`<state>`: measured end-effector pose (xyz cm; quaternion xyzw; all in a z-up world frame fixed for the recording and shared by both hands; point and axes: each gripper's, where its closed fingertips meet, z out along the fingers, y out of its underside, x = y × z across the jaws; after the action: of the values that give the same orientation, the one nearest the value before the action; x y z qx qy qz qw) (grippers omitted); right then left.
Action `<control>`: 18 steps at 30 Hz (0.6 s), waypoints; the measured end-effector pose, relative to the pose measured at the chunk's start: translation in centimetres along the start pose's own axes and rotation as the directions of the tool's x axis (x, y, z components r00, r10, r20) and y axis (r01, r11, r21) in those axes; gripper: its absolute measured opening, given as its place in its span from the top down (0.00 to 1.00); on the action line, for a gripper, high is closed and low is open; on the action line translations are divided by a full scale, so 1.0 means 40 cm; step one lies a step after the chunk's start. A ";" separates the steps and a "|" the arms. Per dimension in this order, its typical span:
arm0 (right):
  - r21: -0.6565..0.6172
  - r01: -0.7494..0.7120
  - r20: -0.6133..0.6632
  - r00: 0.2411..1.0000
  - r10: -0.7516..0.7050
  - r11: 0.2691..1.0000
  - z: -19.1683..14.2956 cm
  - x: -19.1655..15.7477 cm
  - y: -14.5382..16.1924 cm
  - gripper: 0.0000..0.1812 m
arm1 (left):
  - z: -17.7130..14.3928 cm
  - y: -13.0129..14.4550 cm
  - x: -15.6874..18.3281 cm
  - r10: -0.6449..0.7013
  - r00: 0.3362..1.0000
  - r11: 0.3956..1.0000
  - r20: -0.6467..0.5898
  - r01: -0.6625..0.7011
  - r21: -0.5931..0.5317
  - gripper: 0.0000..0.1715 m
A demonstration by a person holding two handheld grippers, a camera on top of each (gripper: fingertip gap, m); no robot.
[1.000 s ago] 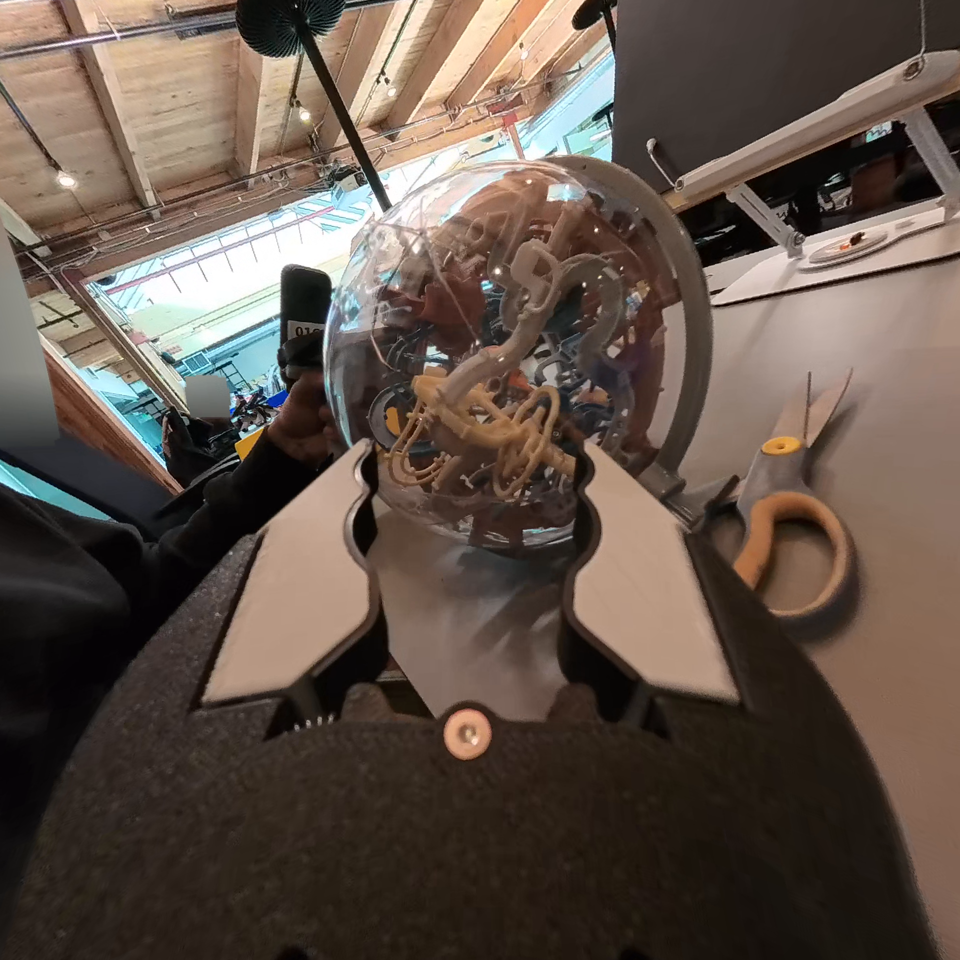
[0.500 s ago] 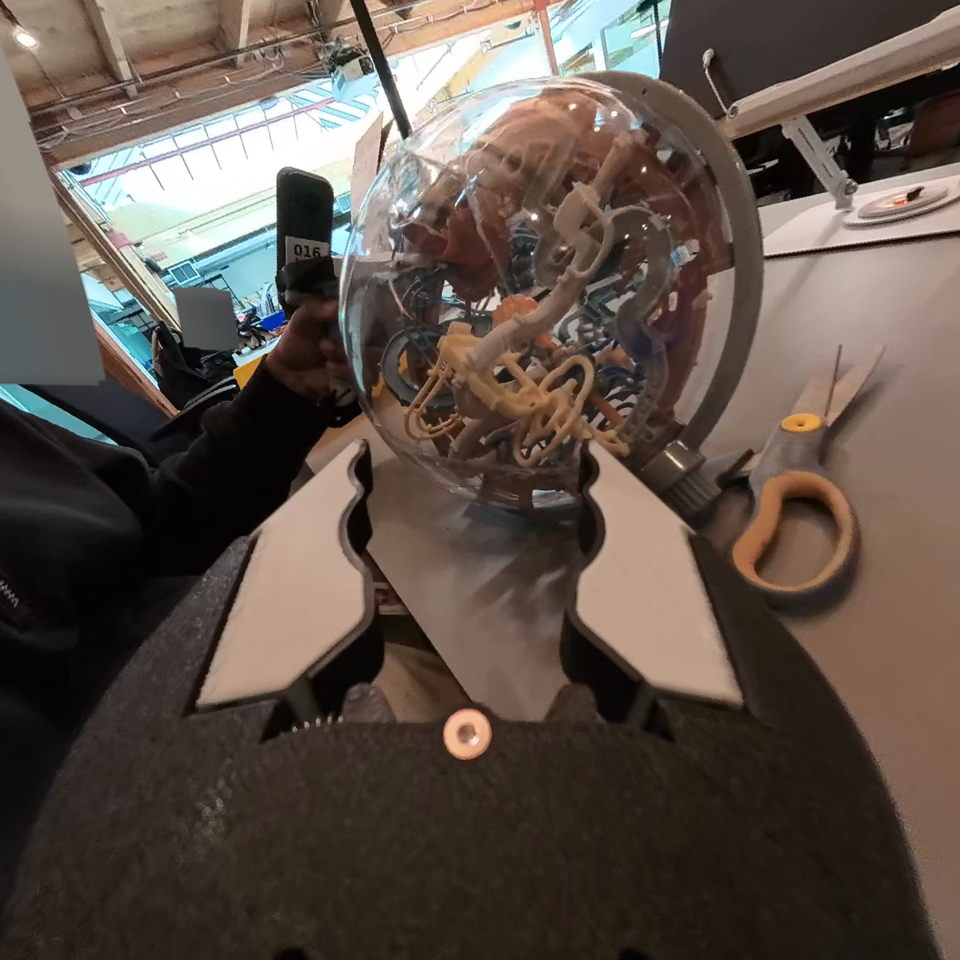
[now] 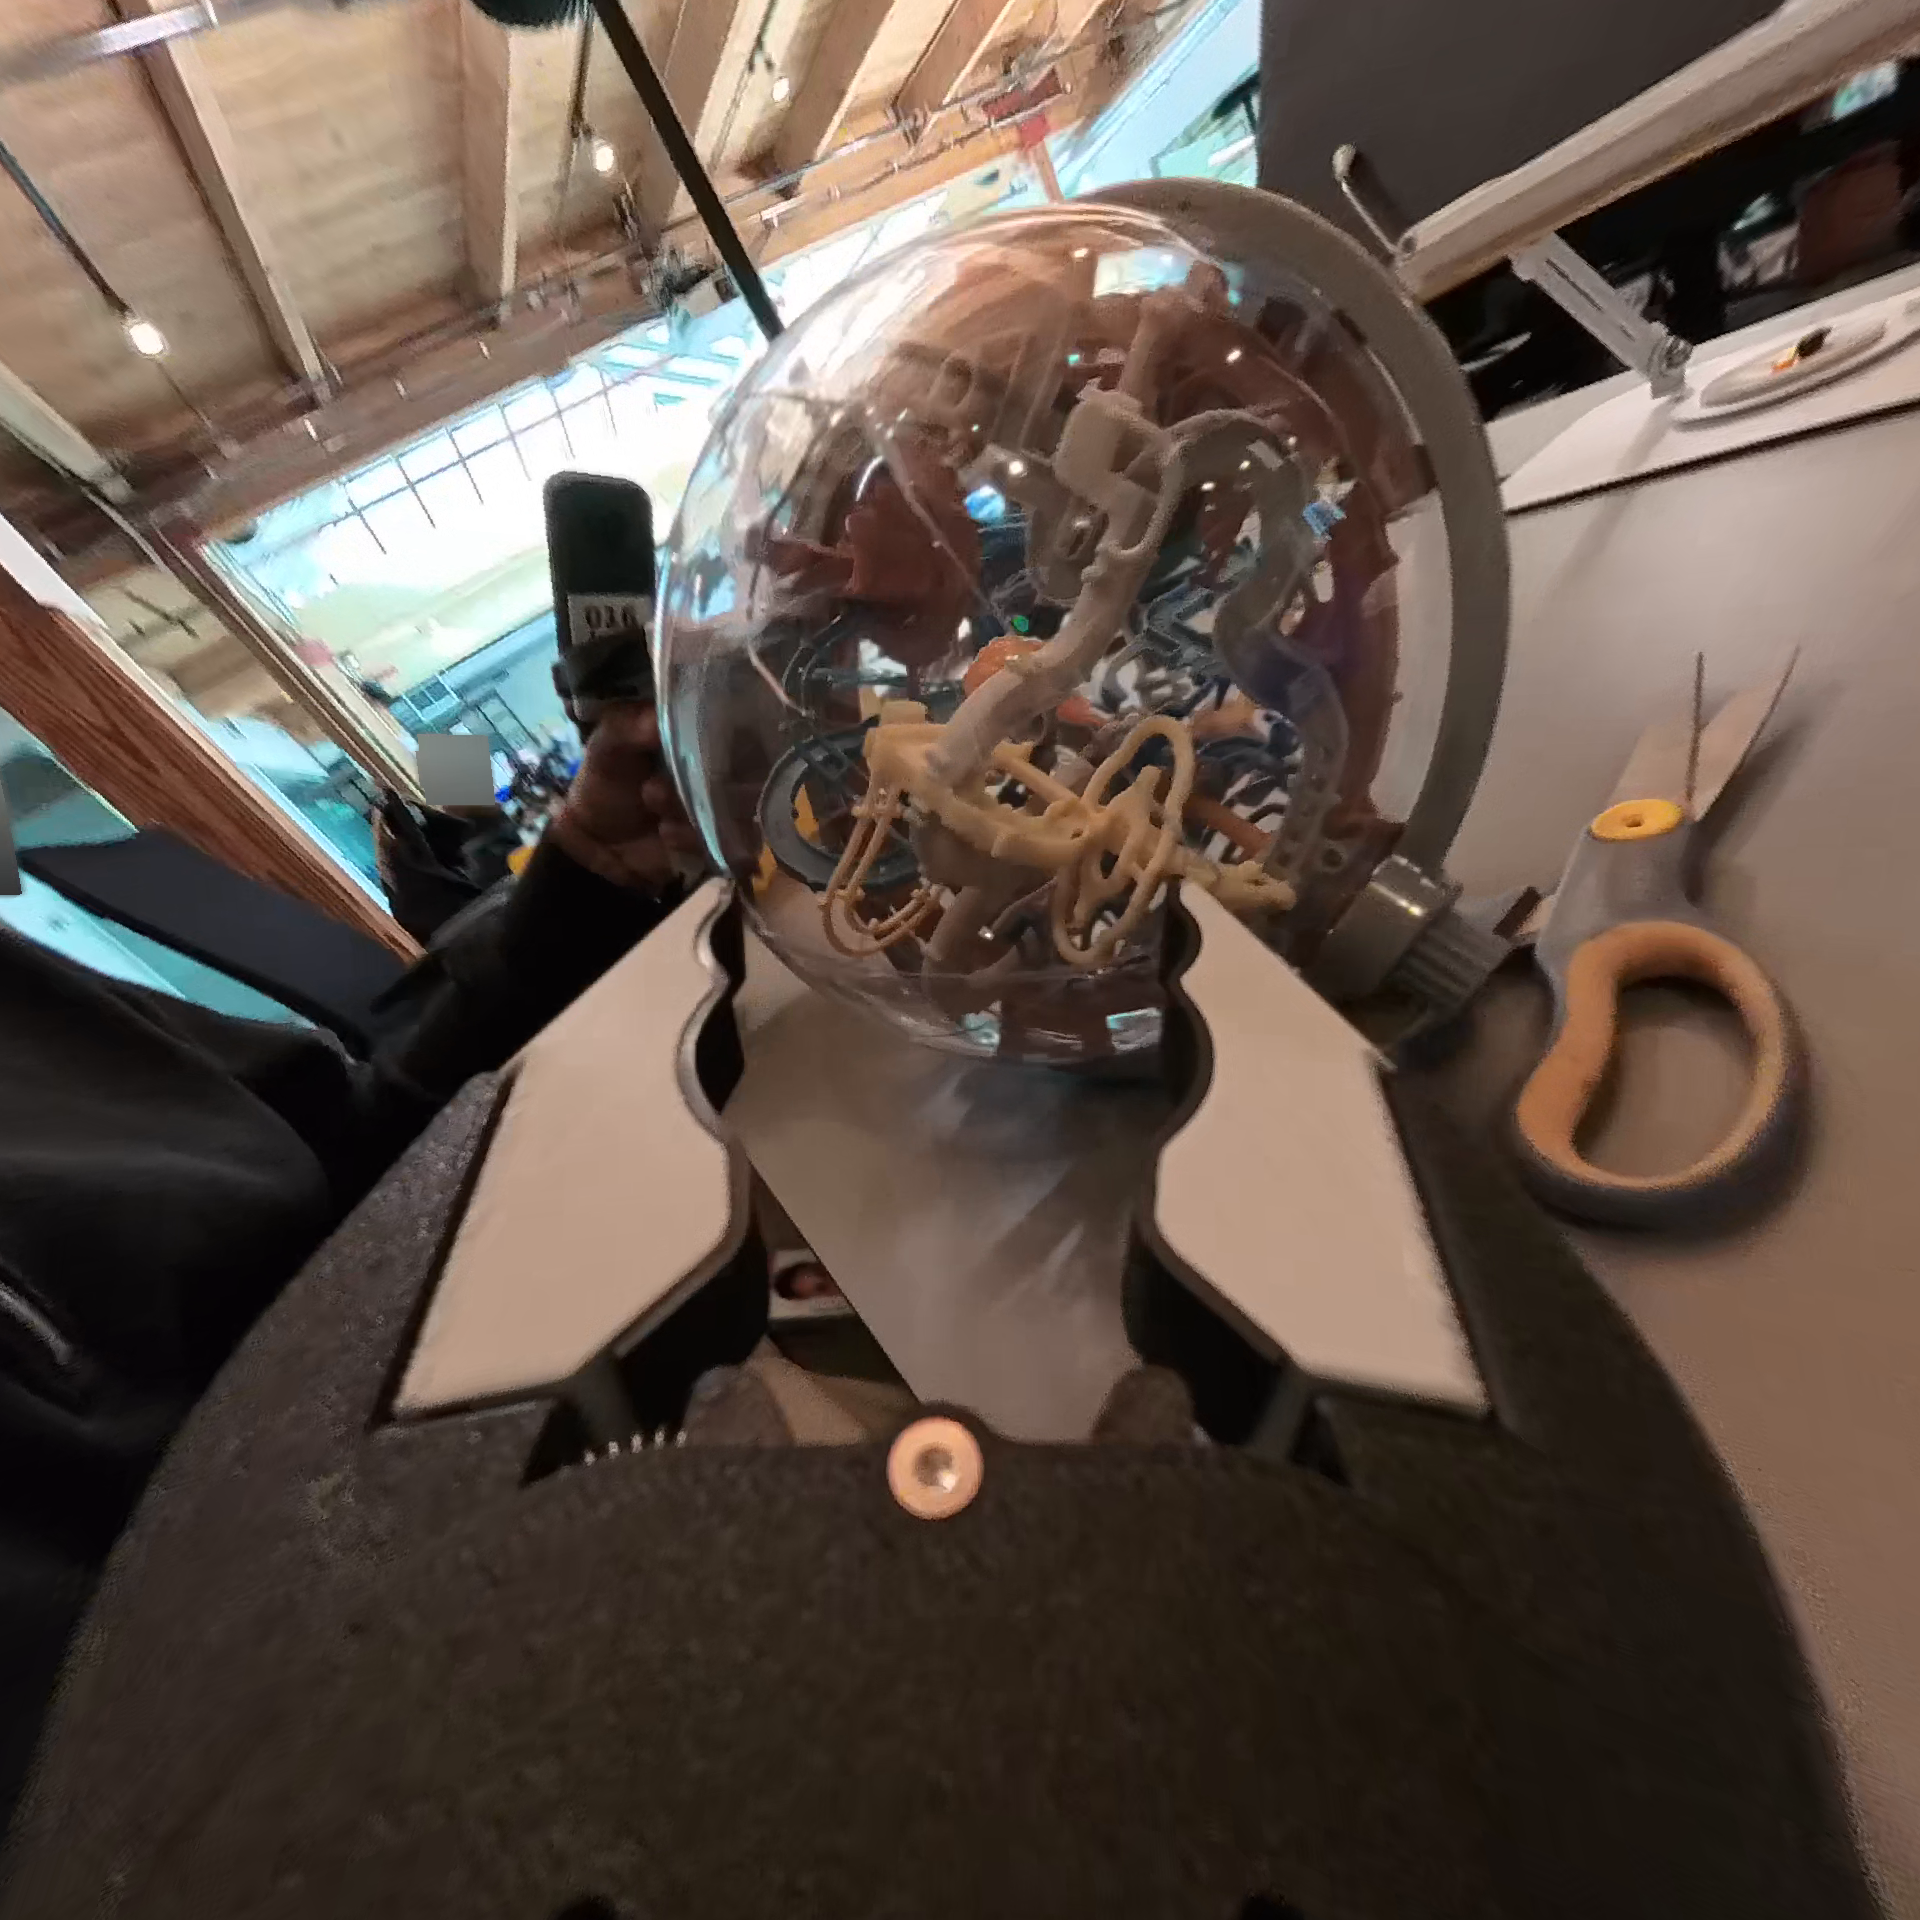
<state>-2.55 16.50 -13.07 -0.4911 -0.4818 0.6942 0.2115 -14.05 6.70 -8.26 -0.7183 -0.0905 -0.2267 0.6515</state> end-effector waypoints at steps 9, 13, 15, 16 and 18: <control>0.015 -0.131 0.033 0.991 0.130 0.991 0.012 -0.005 0.004 0.54 | -0.004 -0.005 -0.005 -0.012 1.000 1.000 0.004 0.012 0.019 0.96; 0.015 -0.134 0.000 0.991 0.134 0.991 0.018 0.003 0.005 0.54 | 0.000 -0.008 -0.001 -0.016 1.000 0.999 0.003 0.016 0.031 0.96; 0.023 -0.149 -0.037 0.988 0.150 0.989 0.017 0.022 0.004 0.63 | -0.001 -0.008 -0.001 -0.013 1.000 0.999 0.004 0.013 0.032 0.96; 0.038 -0.170 -0.028 0.985 0.172 0.985 0.018 0.027 0.001 0.64 | -0.002 -0.007 -0.003 -0.008 1.000 1.000 0.010 0.008 0.030 0.96; 0.064 -0.202 -0.010 0.979 0.203 0.977 0.019 0.032 -0.006 0.64 | -0.003 -0.008 -0.003 0.003 1.000 1.000 0.023 -0.003 0.029 0.96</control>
<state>-3.83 17.25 -13.42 -0.5365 -0.4054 0.7229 0.1590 -14.32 6.66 -8.02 -0.7113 -0.1001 -0.2162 0.6613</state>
